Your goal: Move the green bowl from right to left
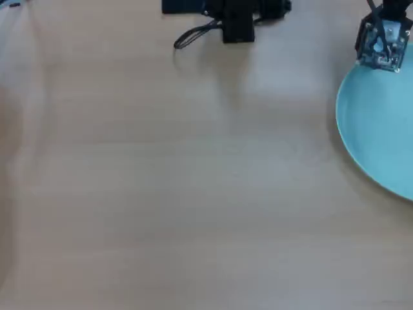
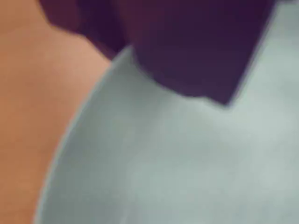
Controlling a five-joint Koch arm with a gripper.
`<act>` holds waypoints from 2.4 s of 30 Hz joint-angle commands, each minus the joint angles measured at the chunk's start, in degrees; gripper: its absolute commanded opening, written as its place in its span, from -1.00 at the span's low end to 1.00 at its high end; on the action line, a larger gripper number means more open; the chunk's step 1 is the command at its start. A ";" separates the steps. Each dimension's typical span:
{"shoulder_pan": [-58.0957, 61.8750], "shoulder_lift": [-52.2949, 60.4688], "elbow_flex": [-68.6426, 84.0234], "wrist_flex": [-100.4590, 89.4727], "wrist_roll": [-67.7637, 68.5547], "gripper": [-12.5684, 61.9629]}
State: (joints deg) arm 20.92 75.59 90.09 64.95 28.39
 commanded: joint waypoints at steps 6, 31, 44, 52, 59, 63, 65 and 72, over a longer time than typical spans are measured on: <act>-1.14 0.79 -1.85 5.54 -0.53 -0.68; 9.76 20.83 -18.19 26.81 -9.32 -0.19; 39.29 22.85 -25.66 31.38 -30.94 -0.19; 48.78 22.85 -27.60 31.29 -37.35 -0.19; 53.79 22.85 -28.56 31.29 -37.62 -0.19; 55.55 22.85 -28.48 31.20 -37.44 -0.19; 56.34 23.03 -28.39 31.20 -37.18 -0.19; 58.01 23.03 -28.30 31.20 -37.00 -0.19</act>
State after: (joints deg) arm 78.31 95.45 66.80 95.10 -8.88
